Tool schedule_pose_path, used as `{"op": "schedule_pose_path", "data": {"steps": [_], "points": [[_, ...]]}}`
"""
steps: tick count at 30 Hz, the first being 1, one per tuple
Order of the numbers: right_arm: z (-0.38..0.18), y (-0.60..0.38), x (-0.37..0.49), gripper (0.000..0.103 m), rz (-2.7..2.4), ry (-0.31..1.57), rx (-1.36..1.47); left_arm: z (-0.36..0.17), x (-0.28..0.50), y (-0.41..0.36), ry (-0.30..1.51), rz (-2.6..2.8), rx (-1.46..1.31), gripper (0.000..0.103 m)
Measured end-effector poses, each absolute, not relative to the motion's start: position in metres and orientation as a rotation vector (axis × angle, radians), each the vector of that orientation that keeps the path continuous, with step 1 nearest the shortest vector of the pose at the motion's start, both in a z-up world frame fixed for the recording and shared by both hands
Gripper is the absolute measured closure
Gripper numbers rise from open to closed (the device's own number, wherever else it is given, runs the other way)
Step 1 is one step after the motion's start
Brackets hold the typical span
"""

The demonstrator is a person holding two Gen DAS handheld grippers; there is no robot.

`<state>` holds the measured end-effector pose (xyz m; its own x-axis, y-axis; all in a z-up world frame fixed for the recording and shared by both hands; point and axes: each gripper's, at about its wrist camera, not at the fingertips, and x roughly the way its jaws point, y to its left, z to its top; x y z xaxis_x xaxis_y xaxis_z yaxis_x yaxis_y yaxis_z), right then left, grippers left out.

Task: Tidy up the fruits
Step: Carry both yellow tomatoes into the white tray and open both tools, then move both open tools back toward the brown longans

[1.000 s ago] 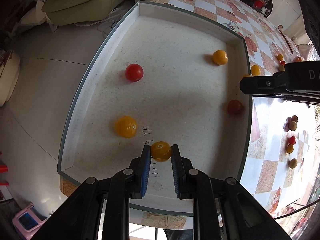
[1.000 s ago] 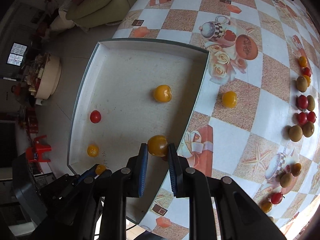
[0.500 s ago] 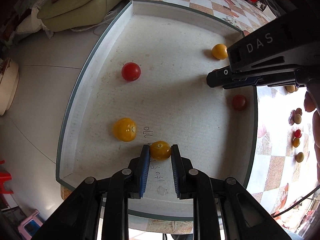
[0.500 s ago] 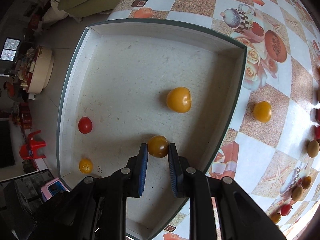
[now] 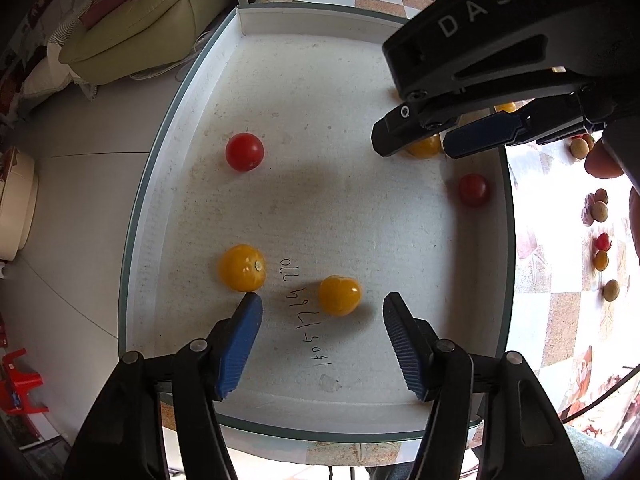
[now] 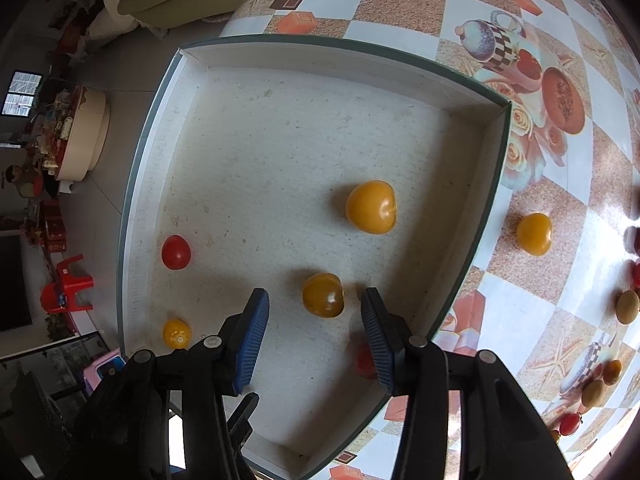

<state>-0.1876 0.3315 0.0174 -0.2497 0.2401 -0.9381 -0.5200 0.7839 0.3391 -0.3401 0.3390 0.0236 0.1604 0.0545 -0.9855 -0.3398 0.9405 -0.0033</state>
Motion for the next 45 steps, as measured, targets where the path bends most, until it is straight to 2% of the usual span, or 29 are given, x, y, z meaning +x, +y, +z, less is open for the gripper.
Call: {"op": "schedule_pose_path", "data": {"steps": [1, 3, 14, 22, 26, 30, 31, 32, 33, 45], "points": [[0.019, 0.331, -0.187, 0.040, 0.733, 1.680, -0.210, 0.024, -0.340, 0.339, 1.386, 0.285, -0.248, 0.039], [0.024, 0.329, -0.184, 0.021, 0.742, 1.677, -0.185, 0.025, -0.340, 0.337, 1.392, 0.285, -0.243, 0.039], [0.069, 0.291, -0.163, 0.015, 0.729, 1.577, -0.046, 0.034, -0.334, 0.331, 1.412, 0.270, -0.201, 0.038], [0.073, 0.220, -0.151, 0.014, 0.574, 1.548, -0.005, 0.053, -0.314, 0.314, 1.376, 0.208, -0.213, 0.038], [0.069, 0.176, -0.147, 0.000, 0.490, 1.545, 0.021, 0.065, -0.298, 0.307, 1.337, 0.170, -0.258, 0.038], [0.067, 0.132, -0.149, 0.000, 0.403, 1.537, 0.041, 0.070, -0.276, 0.299, 1.321, 0.120, -0.280, 0.038], [0.065, 0.123, -0.150, 0.000, 0.388, 1.545, 0.052, 0.070, -0.272, 0.298, 1.323, 0.099, -0.289, 0.035], [0.062, 0.112, -0.151, 0.000, 0.372, 1.555, 0.060, 0.071, -0.267, 0.294, 1.325, 0.080, -0.300, 0.017], [0.061, 0.102, -0.152, 0.000, 0.354, 1.561, 0.065, 0.072, -0.263, 0.291, 1.311, 0.063, -0.312, 0.011], [0.037, 0.013, -0.178, 0.000, 0.216, 1.616, 0.072, 0.065, -0.196, 0.222, 1.337, -0.014, -0.182, 0.009]]}}
